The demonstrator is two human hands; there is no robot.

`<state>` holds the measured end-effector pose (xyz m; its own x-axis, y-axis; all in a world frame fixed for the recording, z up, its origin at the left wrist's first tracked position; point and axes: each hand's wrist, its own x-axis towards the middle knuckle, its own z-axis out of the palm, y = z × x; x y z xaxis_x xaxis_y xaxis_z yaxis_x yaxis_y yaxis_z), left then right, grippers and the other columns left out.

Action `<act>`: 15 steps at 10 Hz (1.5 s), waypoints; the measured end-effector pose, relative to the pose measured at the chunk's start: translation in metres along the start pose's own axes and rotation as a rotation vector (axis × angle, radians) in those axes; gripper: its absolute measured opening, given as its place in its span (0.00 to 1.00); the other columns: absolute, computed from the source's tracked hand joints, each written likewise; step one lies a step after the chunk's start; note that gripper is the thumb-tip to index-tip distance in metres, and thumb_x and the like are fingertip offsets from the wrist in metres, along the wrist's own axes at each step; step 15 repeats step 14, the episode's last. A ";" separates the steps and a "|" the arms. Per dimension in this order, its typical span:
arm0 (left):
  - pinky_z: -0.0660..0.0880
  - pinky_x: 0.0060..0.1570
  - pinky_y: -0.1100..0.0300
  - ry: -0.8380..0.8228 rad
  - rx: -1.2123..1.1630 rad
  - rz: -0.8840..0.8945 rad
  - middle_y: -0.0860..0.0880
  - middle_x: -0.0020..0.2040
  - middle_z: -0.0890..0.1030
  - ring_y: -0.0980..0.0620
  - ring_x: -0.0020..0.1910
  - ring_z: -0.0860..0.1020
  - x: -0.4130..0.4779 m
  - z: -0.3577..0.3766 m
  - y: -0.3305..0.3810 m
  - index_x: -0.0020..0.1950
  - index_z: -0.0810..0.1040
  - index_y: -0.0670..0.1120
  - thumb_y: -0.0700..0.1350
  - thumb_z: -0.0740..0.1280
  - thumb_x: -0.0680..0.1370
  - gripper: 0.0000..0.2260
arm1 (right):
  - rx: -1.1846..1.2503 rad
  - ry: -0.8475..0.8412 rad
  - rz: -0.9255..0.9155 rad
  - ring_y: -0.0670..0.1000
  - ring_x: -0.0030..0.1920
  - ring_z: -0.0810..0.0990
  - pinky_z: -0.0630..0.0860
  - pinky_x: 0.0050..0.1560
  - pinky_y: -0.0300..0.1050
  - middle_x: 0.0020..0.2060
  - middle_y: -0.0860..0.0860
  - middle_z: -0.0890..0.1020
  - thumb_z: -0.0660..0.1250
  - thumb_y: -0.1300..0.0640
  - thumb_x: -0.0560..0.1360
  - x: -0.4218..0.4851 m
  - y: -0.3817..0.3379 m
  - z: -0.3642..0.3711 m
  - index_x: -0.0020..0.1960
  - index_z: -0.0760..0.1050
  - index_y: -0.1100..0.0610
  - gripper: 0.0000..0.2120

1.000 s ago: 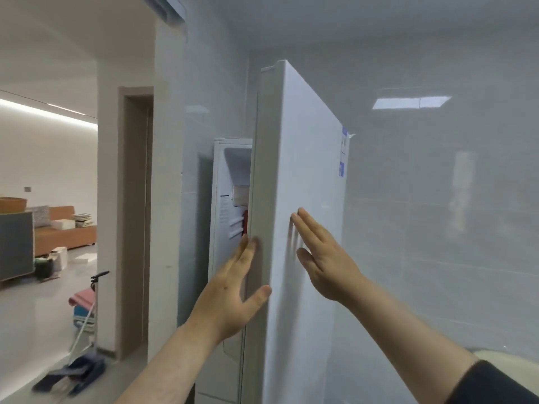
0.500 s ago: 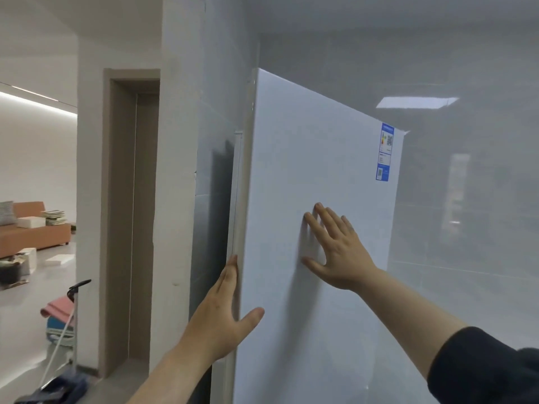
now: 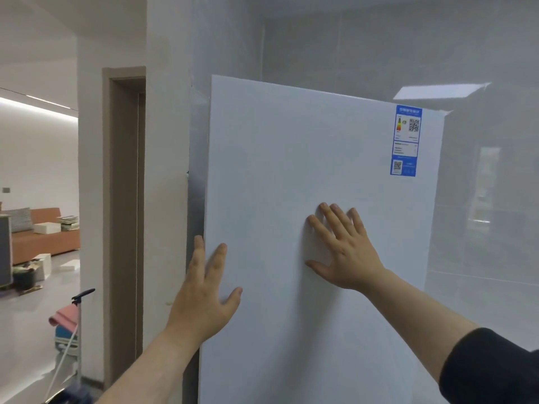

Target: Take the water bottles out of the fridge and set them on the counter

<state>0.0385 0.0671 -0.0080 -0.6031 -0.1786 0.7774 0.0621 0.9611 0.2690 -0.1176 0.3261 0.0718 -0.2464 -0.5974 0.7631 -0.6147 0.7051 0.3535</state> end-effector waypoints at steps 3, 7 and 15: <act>0.46 0.75 0.47 -0.024 0.322 0.132 0.39 0.79 0.56 0.43 0.78 0.52 0.061 0.045 -0.040 0.77 0.58 0.39 0.57 0.57 0.74 0.36 | -0.045 0.082 0.013 0.63 0.75 0.63 0.56 0.73 0.67 0.75 0.61 0.66 0.68 0.38 0.68 0.011 0.031 0.039 0.74 0.68 0.57 0.40; 0.41 0.75 0.54 -0.126 0.290 0.158 0.41 0.79 0.55 0.43 0.78 0.52 0.125 0.099 -0.083 0.79 0.54 0.40 0.59 0.56 0.74 0.37 | -0.173 0.107 0.023 0.60 0.75 0.65 0.59 0.73 0.65 0.75 0.58 0.66 0.70 0.40 0.67 0.020 0.054 0.078 0.74 0.69 0.57 0.40; 0.48 0.75 0.50 -0.052 0.114 0.209 0.44 0.80 0.54 0.46 0.79 0.51 0.143 0.070 -0.071 0.79 0.58 0.46 0.55 0.56 0.75 0.33 | 0.654 0.551 0.380 0.43 0.57 0.79 0.76 0.58 0.38 0.59 0.49 0.79 0.65 0.52 0.71 0.072 0.011 -0.074 0.62 0.76 0.54 0.19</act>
